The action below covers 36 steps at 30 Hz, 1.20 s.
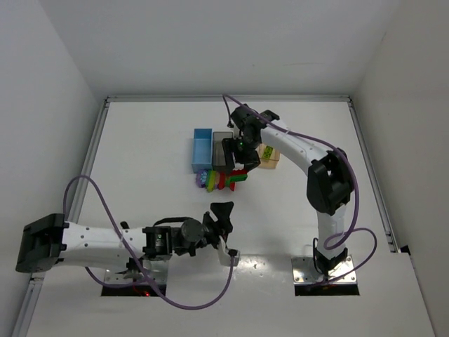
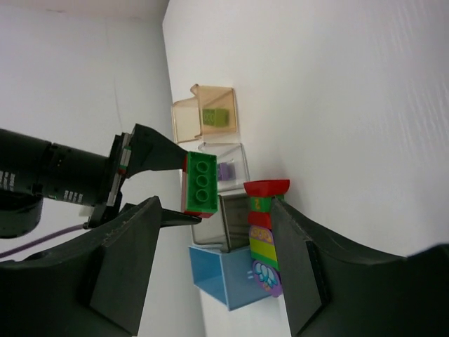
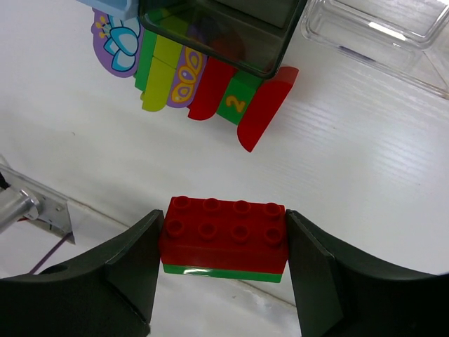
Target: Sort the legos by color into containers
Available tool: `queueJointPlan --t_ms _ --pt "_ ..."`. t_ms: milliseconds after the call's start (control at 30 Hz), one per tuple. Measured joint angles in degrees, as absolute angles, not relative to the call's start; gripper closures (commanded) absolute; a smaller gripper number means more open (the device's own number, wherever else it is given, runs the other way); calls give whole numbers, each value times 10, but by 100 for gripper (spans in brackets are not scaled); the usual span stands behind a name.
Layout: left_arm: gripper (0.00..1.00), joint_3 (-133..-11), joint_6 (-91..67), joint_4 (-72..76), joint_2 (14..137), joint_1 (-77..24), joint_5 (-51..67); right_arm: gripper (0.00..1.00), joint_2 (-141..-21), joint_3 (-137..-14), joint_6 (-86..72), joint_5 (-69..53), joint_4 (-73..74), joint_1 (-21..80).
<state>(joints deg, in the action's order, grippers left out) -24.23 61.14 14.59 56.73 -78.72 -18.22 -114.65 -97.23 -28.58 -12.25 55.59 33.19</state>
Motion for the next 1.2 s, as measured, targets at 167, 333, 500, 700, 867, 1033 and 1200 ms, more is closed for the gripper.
queueJointPlan --t_ms 167,333,500,700,867,1033,1200 --pt "31 -206 659 217 611 -802 -218 100 -1145 -967 -298 -119 555 335" --pt "31 -207 680 292 662 -802 -250 100 -1132 -948 -312 -112 555 343" --pt "31 -208 688 347 709 -802 -273 100 -1113 -934 -323 -109 553 348" --pt "35 -208 692 409 750 -802 -290 100 -1111 -933 -333 -112 550 350" --pt "36 -211 709 485 809 -793 -308 100 -1109 -918 -339 -125 545 351" --pt "36 -224 728 541 855 -777 -315 100 -1108 -914 -342 -138 545 354" --pt "36 -236 743 588 878 -754 -316 100 -1107 -911 -344 -153 545 354"
